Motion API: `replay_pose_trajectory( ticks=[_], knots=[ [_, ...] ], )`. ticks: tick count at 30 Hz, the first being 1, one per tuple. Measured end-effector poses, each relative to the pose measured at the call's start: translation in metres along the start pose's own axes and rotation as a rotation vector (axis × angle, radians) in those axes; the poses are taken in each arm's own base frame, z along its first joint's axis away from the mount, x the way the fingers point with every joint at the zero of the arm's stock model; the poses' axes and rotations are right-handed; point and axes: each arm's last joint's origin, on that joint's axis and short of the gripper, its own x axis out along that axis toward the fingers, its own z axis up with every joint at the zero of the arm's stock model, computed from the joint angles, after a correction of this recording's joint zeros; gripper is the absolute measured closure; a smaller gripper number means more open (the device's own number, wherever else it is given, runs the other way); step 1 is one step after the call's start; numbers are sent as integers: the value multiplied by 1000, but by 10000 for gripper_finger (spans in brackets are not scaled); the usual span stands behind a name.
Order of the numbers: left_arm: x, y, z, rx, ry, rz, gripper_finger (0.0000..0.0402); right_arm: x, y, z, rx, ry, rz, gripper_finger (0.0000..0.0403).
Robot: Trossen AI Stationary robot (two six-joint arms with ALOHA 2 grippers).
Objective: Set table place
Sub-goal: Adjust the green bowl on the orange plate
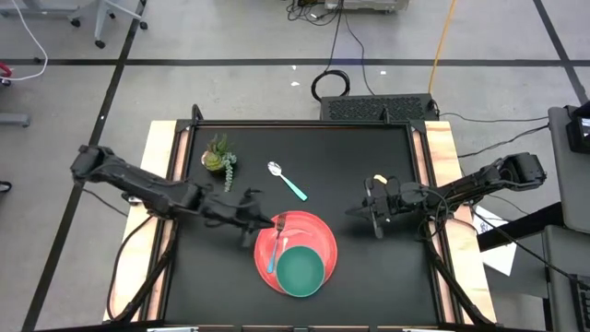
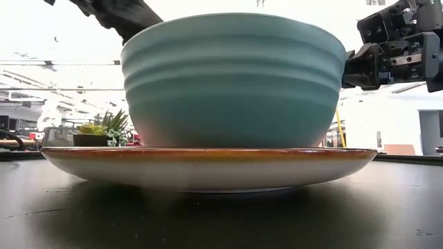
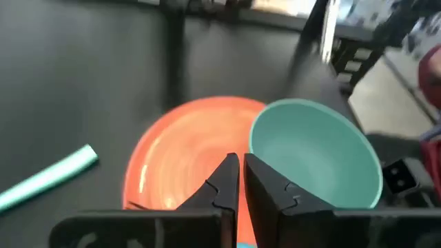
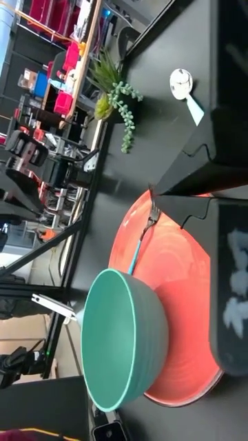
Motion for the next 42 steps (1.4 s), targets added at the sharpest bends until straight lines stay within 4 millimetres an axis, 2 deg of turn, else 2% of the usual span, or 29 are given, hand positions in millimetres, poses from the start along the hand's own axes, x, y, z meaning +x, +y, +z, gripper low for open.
replay_pose_trajectory(
  ticks=[8, 14, 19, 25, 32, 36, 42],
  knots=[
    [37, -11, 31, 49, 237, 33, 376, -1, 0, -2, 7, 6, 1, 403],
    [56, -20, 59, 109, 279, 32, 375, -1, 1, -3, 9, 17, 3, 403],
    [68, -28, 72, 152, 329, -63, 364, -1, 1, -2, 31, 13, 3, 403],
    [94, -31, 66, 127, 407, -137, 287, -1, 1, -3, 35, 15, 3, 403],
    [119, -17, 46, 80, 496, -104, 190, -1, 1, -3, 36, 18, 3, 403],
    [125, -10, 44, 44, 513, -89, 165, -1, 1, -3, 54, 21, 4, 403],
    [124, -9, 45, 28, 513, -108, 158, -1, 1, -3, 54, 22, 4, 403]
  ],
)
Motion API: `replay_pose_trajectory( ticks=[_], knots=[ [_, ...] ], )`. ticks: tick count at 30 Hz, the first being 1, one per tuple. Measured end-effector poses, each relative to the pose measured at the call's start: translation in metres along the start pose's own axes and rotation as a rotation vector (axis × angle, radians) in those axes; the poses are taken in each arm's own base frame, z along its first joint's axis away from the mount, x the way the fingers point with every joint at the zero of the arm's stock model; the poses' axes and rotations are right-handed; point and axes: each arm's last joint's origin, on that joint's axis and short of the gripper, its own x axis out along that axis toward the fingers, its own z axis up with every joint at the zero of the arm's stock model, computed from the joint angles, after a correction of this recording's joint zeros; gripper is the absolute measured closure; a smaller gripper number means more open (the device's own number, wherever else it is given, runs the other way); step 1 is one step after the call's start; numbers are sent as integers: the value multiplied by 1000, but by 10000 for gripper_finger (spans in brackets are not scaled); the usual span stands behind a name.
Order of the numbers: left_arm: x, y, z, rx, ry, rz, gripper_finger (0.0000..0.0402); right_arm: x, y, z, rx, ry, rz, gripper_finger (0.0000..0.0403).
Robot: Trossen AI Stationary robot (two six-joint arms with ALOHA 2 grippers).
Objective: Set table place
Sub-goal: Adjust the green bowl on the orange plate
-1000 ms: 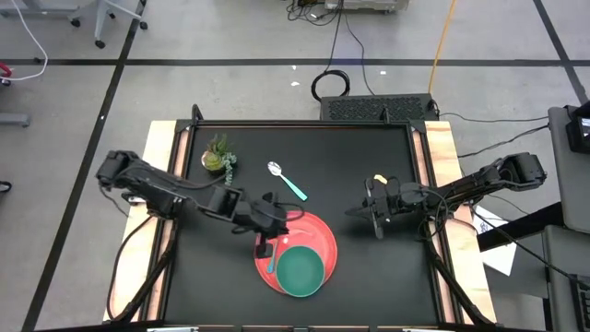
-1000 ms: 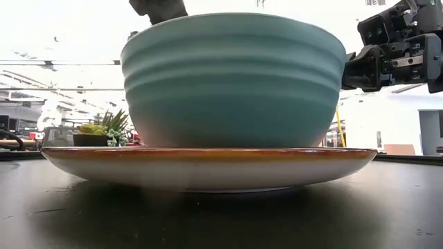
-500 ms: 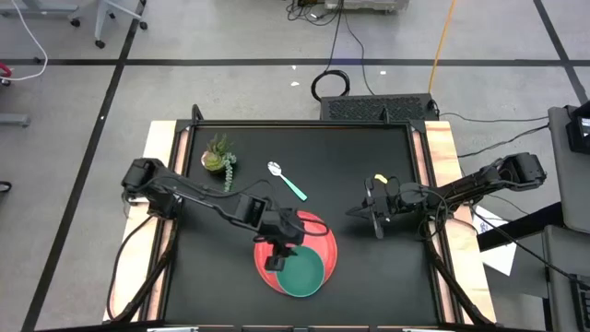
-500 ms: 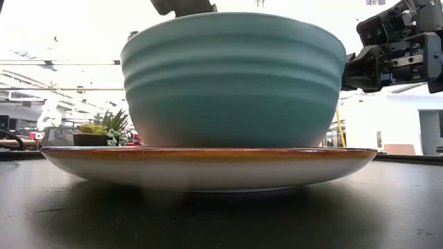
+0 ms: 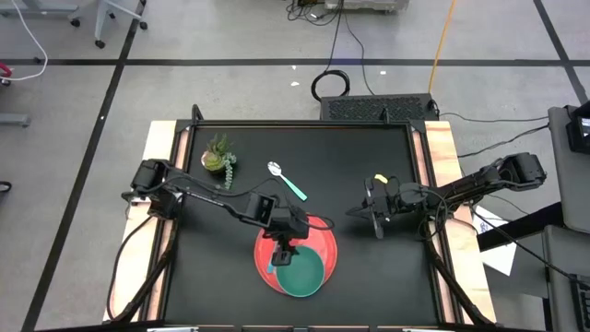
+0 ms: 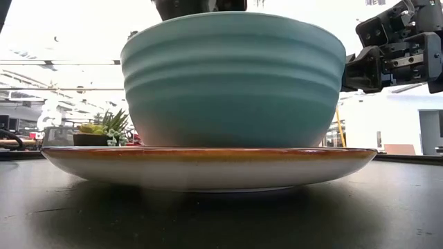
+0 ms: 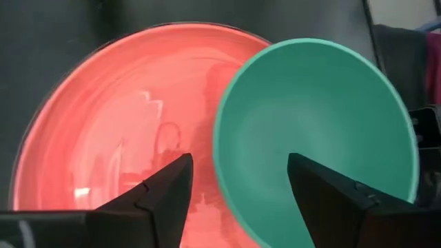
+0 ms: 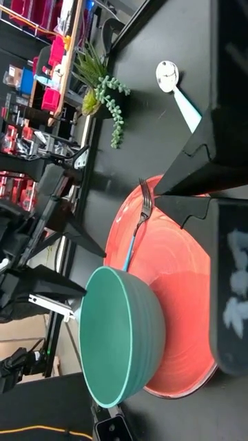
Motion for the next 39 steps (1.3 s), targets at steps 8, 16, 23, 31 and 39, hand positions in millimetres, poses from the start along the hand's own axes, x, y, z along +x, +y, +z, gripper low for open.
replay_pose_trajectory(
  ticks=[8, 16, 23, 31, 39],
  knots=[
    [13, 4, 0, 0, 6, 3, 158, 0, 0, -1, -1, 6, 1, 403],
    [16, 5, -1, 22, 13, 14, 158, 0, 0, -1, -3, 5, 0, 403],
    [25, 7, -4, 40, 32, 15, 158, 0, 0, -1, -3, 7, 0, 403],
    [35, 10, -7, 41, 57, 21, 158, 0, 0, -1, -3, 7, 0, 403],
    [37, 10, -8, 43, 62, 32, 158, 0, 0, -1, -3, 7, 0, 403]
  ],
)
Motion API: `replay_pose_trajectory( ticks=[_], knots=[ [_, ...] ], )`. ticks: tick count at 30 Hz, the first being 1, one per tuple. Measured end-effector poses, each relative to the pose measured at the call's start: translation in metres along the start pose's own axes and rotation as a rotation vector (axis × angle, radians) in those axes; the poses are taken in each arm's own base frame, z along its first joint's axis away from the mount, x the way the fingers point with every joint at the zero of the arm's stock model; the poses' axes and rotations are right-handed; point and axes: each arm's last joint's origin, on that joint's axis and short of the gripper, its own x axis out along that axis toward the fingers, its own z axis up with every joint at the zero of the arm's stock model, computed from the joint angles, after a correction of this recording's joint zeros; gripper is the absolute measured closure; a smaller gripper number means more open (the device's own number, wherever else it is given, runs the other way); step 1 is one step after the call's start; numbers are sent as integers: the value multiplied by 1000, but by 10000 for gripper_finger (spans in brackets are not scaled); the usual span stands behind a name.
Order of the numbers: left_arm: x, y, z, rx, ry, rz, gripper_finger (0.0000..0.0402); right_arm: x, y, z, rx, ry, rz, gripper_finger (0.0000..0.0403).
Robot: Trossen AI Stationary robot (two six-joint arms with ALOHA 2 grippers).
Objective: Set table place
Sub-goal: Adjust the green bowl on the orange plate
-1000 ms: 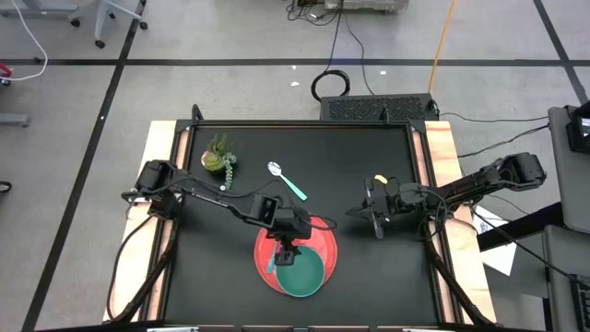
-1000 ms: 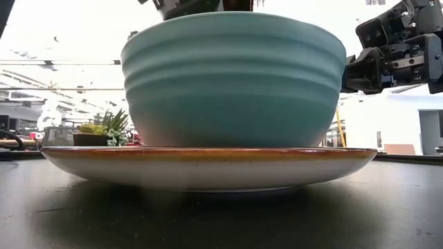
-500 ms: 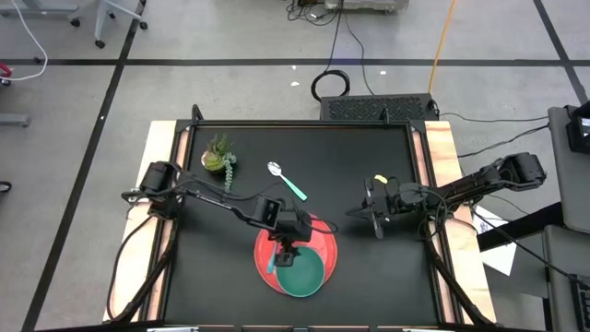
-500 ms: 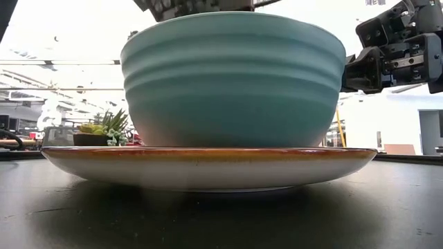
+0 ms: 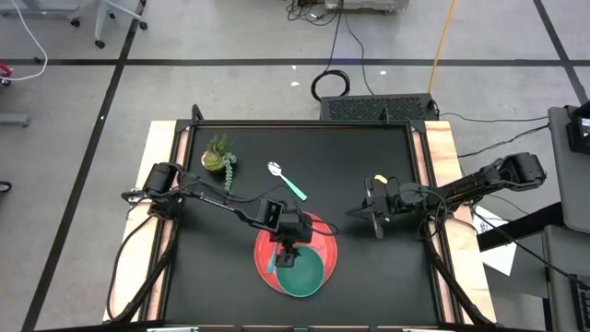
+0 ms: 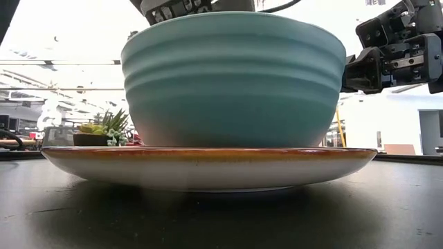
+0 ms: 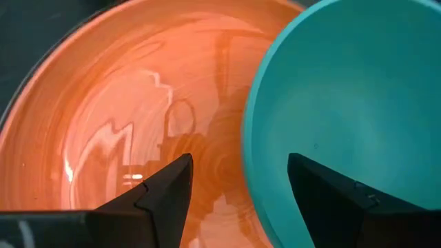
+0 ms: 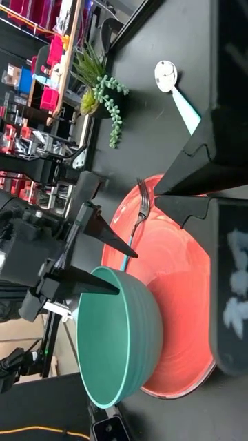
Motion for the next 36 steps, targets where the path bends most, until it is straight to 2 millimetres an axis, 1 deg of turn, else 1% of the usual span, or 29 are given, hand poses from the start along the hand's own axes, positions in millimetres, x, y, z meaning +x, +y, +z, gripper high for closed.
replay_pose_trajectory(
  ticks=[12, 15, 17, 23, 26, 36],
  knots=[
    [0, 0, 1, 1, -9, 7, 158, 0, 0, 0, 0, -1, 0, 403],
    [0, 0, 2, 4, -21, 6, 168, 0, 0, 0, 0, 0, 0, 403],
    [0, 0, 2, 4, -22, 6, 187, 0, 0, 0, 0, 0, 0, 403],
    [0, 0, 2, 11, -24, 6, 266, 0, 0, 0, 0, 0, 0, 403],
    [0, 0, 2, 13, -24, 7, 299, 0, 0, 0, 0, 0, 0, 403],
    [0, -1, 2, 59, -21, 7, 369, 0, 0, 0, 0, 0, 0, 403]
  ],
)
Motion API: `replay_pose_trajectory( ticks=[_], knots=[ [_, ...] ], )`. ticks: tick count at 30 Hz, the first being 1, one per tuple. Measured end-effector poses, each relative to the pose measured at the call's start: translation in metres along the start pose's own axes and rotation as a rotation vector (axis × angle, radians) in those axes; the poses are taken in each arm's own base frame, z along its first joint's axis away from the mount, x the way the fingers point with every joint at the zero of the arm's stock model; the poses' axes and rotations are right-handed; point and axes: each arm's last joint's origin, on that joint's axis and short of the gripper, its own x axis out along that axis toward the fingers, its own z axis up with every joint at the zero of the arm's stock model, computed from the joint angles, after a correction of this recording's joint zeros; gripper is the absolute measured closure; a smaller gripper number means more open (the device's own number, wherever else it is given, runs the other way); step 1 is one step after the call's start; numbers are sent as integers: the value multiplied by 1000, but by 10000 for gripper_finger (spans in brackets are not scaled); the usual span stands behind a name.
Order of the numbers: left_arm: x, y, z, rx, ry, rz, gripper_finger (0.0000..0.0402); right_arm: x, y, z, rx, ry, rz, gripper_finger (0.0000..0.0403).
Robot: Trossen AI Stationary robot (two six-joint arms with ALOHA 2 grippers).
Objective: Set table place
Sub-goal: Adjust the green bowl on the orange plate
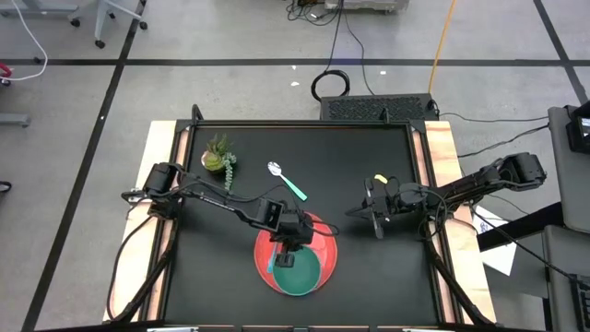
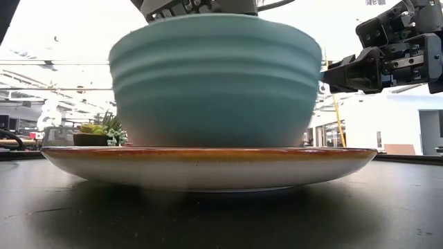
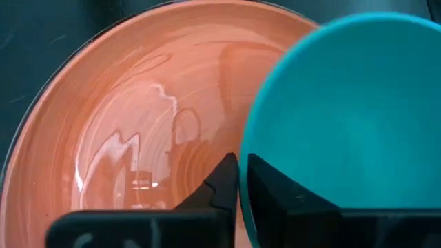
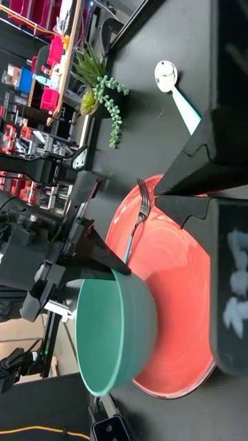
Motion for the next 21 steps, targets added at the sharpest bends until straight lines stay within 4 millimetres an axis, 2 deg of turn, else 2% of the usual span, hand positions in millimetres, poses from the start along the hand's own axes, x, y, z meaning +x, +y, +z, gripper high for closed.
replay_pose_trajectory(
  ticks=[4, 11, 17, 21],
  knots=[
    [0, -1, -1, 21, 5, 6, 393, 0, 0, 0, 0, 0, 0, 403],
    [-1, 0, -2, 20, 14, 46, 378, 0, 0, 0, 0, 0, 0, 403],
    [-2, 2, -1, 16, 11, 78, 394, 0, 0, 0, 0, 0, 0, 403],
    [-2, 4, -1, 20, 12, 123, 379, 0, 0, 0, 0, 0, 0, 403]
  ],
)
